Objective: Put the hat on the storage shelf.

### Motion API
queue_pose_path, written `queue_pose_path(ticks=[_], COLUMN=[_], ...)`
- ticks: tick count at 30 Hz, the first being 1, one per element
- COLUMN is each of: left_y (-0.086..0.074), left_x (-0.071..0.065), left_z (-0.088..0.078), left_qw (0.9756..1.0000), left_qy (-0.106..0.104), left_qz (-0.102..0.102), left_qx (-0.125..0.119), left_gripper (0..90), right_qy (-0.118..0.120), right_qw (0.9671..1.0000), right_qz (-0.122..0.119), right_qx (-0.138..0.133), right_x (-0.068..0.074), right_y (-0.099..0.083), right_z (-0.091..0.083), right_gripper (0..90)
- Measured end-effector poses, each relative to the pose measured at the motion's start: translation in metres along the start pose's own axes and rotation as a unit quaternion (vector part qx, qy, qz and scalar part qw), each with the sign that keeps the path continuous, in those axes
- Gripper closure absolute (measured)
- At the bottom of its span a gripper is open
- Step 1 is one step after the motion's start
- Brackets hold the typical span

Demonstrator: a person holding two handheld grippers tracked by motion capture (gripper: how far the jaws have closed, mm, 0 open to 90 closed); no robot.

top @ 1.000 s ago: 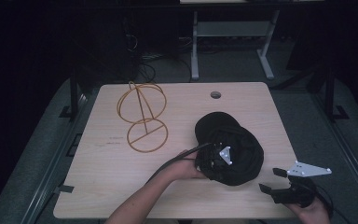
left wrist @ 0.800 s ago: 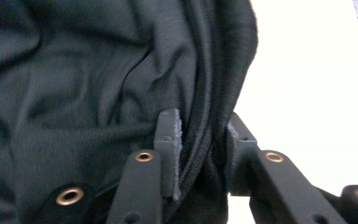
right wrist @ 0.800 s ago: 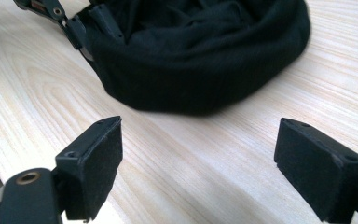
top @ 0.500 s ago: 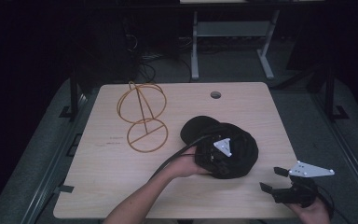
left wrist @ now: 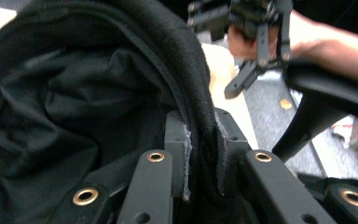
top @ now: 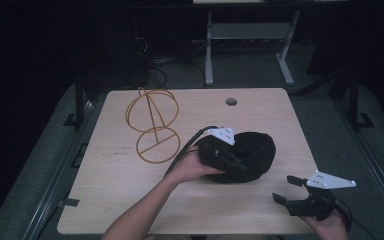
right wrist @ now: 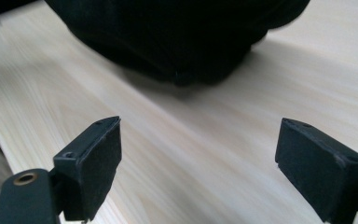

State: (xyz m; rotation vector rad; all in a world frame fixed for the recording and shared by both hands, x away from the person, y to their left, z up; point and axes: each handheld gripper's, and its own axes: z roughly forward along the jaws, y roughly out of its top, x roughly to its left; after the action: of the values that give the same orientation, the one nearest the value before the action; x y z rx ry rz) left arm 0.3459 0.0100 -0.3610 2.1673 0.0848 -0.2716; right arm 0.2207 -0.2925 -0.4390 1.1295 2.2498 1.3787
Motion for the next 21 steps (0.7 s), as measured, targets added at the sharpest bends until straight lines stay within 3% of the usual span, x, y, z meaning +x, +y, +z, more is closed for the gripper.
queue_pose_path(ticks=[9,15,21], left_y=[0.007,0.011,0.021], left_x=[0.001,0.003,0.002], left_z=[-0.023,-0.032,-0.036], left_qw=[0.9989,0.9975,0.9974], left_qy=[-0.007,-0.016,-0.019], left_qz=[-0.013,-0.016,-0.007], left_qx=[-0.045,-0.066,-0.070], left_gripper=[77.6,77.6,77.5], right_qy=[0.031,0.035,0.024], right_qw=[0.9979,0.9965,0.9955], right_qz=[0.003,0.011,0.015], right_qx=[-0.057,-0.076,-0.090], right_x=[0.016,0.018,0.016], right_y=[0.021,0.027,0.032], right_z=[0.011,0.018,0.024], right_gripper=[14.0,14.0,14.0])
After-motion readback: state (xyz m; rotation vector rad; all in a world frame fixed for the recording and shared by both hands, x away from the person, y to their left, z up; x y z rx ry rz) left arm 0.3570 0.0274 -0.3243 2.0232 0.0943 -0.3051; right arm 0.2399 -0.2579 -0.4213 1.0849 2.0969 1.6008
